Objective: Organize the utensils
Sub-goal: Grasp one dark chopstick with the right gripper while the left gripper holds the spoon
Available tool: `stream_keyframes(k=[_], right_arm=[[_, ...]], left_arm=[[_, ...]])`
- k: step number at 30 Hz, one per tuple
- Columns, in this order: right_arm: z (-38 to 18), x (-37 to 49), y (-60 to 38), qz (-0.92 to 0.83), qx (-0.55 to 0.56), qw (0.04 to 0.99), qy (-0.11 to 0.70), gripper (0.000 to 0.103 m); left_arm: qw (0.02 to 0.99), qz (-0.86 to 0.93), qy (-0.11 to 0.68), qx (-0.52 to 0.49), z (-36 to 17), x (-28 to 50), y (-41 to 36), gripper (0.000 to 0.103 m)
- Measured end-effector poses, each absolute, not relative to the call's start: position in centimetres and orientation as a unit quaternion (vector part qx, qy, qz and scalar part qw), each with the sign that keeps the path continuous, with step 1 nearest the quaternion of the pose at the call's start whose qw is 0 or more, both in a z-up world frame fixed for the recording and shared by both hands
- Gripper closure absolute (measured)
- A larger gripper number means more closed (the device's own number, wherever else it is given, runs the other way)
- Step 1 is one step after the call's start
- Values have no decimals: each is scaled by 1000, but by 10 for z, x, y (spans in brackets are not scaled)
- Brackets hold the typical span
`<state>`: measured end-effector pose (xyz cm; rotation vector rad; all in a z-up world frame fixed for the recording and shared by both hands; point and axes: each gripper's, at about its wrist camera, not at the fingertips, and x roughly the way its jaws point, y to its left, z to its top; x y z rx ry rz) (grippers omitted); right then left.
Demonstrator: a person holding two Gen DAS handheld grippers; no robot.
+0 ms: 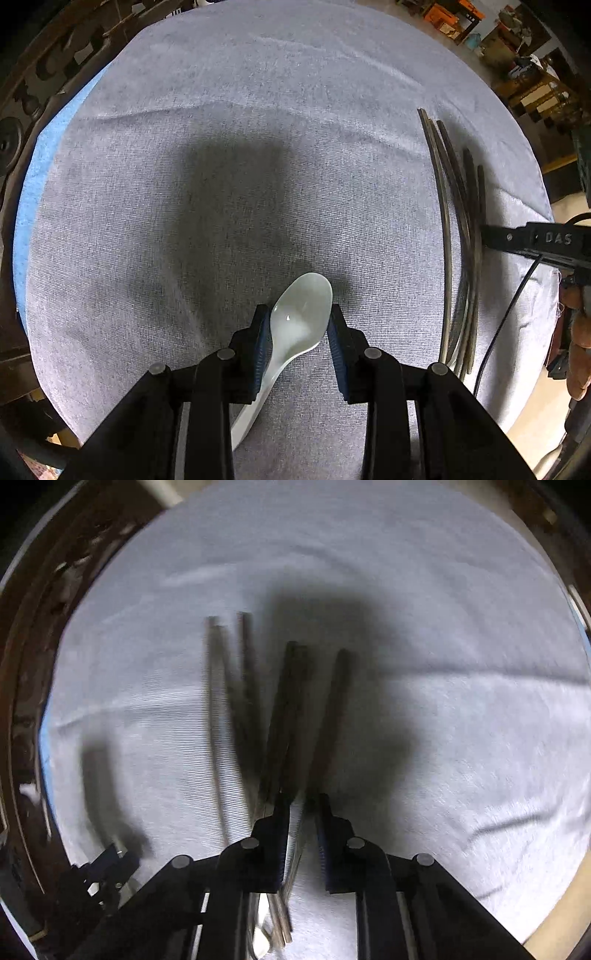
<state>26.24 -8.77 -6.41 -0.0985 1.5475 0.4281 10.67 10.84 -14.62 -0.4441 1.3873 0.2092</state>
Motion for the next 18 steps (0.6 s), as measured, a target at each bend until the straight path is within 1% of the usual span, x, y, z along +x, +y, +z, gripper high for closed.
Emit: stream_keyframes(k=[4,8,12,15,17,18], right_arm=[[-55,265,-120,168,-26,706,688,85],[-65,263,-140,152,-18,696,701,85],[-78,261,-116,161,-29,686,708,85],[-69,274,-96,154,-50,687,708,84],[-71,275,-85,149,-72,681,714,91],[-67,274,-79,141,-100,685,708,92]], left_arm=[[741,96,632,-204,-144,107,110,70],[741,98,634,-200,-145,113,111,70],[740,99,634,-200,-145,114,111,70],[739,103,637,-195,-133,117,102,70],[736,103,642,-188,-127,123,99,70],[734,103,646,-185,-128,124,99,70]])
